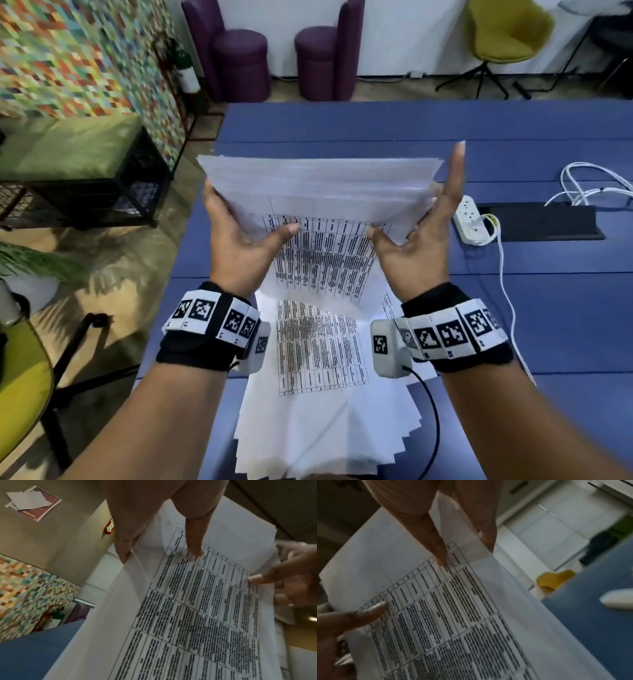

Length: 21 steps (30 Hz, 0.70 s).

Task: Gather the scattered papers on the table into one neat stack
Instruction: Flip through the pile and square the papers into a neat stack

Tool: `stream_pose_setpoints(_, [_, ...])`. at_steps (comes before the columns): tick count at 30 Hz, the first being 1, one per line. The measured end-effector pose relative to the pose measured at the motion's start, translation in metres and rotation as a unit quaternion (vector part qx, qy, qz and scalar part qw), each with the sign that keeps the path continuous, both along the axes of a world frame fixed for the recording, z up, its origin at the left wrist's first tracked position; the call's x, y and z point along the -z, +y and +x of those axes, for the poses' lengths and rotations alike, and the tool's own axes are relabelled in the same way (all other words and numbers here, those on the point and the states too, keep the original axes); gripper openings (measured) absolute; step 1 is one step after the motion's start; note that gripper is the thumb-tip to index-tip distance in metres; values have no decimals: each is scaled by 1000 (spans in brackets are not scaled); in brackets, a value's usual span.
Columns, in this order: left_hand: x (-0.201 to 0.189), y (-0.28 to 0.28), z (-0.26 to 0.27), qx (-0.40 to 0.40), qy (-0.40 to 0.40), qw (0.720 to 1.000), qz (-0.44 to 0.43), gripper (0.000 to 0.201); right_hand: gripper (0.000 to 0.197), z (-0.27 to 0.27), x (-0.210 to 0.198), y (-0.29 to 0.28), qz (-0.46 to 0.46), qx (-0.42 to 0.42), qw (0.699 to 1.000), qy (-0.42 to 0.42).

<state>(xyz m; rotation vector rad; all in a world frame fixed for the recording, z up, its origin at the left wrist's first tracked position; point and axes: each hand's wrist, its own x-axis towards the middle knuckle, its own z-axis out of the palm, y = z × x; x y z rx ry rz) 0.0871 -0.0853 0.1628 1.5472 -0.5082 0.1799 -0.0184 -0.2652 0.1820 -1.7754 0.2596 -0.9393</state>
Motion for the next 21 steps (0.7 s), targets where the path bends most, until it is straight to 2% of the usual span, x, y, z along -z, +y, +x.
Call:
stream_pose_setpoints(2, [-8, -4, -2, 0, -27, 1000, -12, 121, 116, 1, -6, 4, -136, 38, 990, -17])
stream_pose_setpoints(4, [-11, -3, -3, -4, -70, 998, -9, 121, 121, -1, -11, 7, -192, 49, 980, -10])
stream_pose_setpoints(6, [-9, -2, 0, -17, -90, 996, -2, 111, 115, -2, -15, 10, -200, 46, 979, 12])
stream_pose_setpoints(9, [-9, -4, -1, -29, -96, 995, 2, 99, 80, 0, -19, 12, -209, 64, 974, 56])
stream_pose_setpoints(10, [-9, -5, -3, -41, -102, 994, 8, 97, 79, -1, -20, 13, -205, 68, 974, 62])
stream_pose_setpoints(14, [-15, -9, -8, -37, -118, 992, 6, 110, 98, -5, -38, 21, -191, 47, 978, 71])
stream_pose_setpoints(18, [-27, -8, -15, -49, -151, 987, 25, 105, 97, -8, -44, 18, -199, 67, 975, 71])
stream_pose_setpoints(21, [-28, -5, -19, -50, -185, 977, 88, 95, 91, -8, -37, 16, -192, 73, 975, 90])
